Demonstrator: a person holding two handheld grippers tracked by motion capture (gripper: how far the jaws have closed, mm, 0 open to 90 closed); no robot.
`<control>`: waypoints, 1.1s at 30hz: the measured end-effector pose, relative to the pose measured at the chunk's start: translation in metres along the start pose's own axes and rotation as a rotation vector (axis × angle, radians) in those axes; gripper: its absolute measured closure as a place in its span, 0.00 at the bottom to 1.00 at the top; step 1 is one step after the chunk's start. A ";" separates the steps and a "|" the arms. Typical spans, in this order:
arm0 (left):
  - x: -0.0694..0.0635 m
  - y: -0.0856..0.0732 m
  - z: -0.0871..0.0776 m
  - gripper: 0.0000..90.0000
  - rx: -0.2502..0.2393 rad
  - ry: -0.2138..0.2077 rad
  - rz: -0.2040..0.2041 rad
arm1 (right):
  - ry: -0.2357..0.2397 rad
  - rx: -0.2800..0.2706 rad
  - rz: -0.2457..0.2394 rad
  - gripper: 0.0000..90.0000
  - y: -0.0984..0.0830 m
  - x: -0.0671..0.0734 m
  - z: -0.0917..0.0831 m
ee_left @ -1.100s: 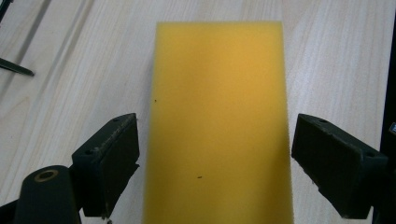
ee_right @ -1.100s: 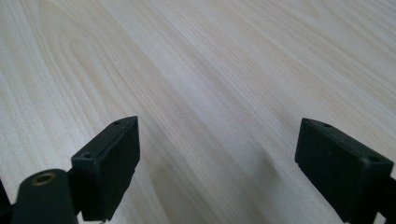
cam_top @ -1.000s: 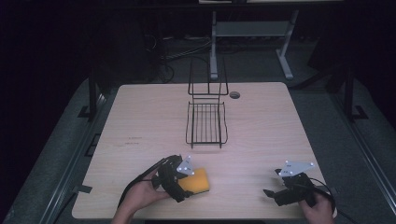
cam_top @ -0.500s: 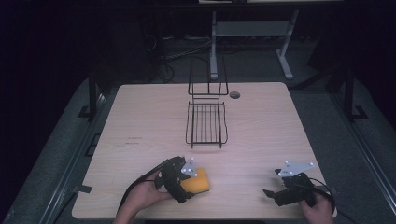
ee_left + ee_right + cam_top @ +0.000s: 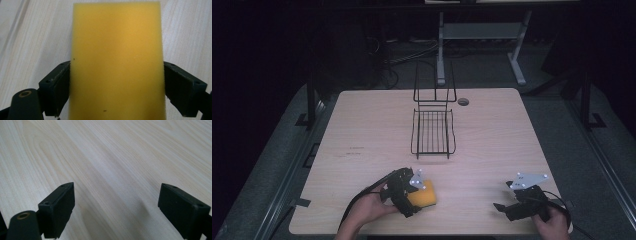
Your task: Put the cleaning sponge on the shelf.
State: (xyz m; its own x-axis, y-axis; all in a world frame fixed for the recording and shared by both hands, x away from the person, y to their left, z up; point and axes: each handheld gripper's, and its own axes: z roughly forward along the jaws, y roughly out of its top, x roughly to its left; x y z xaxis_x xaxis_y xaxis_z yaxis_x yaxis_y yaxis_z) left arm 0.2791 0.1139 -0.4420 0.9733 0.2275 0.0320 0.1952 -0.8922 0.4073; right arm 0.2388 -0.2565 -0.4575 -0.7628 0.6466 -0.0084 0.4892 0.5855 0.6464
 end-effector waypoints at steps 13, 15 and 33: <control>0.000 0.001 0.003 0.20 0.012 -0.006 0.005 | -0.002 0.004 -0.001 0.15 0.000 -0.001 0.000; 0.000 0.002 0.003 0.22 0.009 -0.005 0.006 | -0.002 0.001 0.000 0.15 -0.001 -0.001 0.000; 0.001 0.003 0.001 0.24 0.000 -0.010 0.008 | 0.002 0.000 0.002 0.15 0.000 -0.001 -0.001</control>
State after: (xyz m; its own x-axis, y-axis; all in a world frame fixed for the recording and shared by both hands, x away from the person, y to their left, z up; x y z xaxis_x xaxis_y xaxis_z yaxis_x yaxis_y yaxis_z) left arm 0.2811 0.1114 -0.4422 0.9759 0.2165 0.0265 0.1872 -0.8939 0.4072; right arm 0.2389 -0.2572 -0.4569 -0.7628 0.6466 -0.0061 0.4904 0.5846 0.6463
